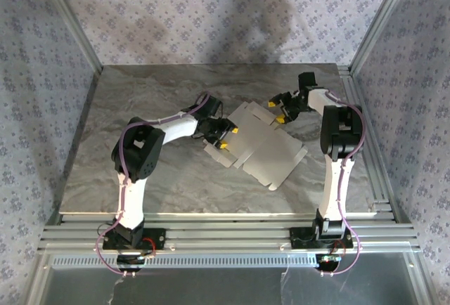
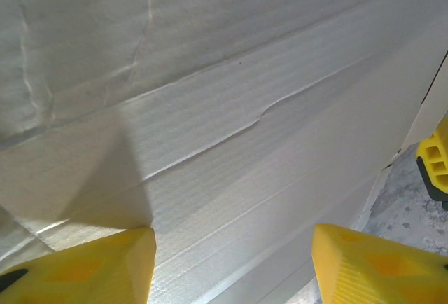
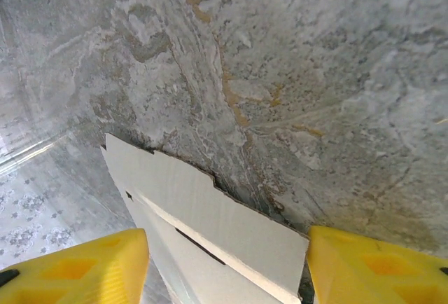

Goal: Fold the paper box

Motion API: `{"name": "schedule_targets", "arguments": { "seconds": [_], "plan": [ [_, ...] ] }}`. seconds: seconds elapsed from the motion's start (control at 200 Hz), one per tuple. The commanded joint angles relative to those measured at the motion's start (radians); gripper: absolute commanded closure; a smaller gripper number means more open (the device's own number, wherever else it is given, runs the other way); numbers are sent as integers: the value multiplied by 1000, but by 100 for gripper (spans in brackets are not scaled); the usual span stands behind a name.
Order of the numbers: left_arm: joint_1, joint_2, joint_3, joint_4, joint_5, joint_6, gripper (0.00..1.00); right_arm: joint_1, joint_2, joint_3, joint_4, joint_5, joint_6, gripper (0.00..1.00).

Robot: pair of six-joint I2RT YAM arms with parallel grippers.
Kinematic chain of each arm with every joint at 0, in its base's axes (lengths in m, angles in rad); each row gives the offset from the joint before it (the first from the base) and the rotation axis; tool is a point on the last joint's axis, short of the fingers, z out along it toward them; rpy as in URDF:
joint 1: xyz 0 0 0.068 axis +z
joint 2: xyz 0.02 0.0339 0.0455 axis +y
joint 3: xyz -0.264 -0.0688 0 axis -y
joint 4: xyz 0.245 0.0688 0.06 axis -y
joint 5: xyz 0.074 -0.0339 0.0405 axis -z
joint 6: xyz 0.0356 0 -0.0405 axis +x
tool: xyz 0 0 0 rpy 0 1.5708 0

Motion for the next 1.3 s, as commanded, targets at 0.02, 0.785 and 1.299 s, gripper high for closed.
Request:
{"name": "schedule_targets", "arguments": {
  "seconds": [0.02, 0.785, 1.299],
  "plan": [
    [-1, 18, 5, -56, 16, 37, 40, 25, 5, -19, 52, -43, 34, 39],
    [14, 24, 23, -73, 30, 78, 41, 50, -74, -109, 132, -65, 66, 66],
    [32, -152, 378, -450, -97, 223, 38, 102, -196, 105, -122, 174, -268, 100]
  ]
}}
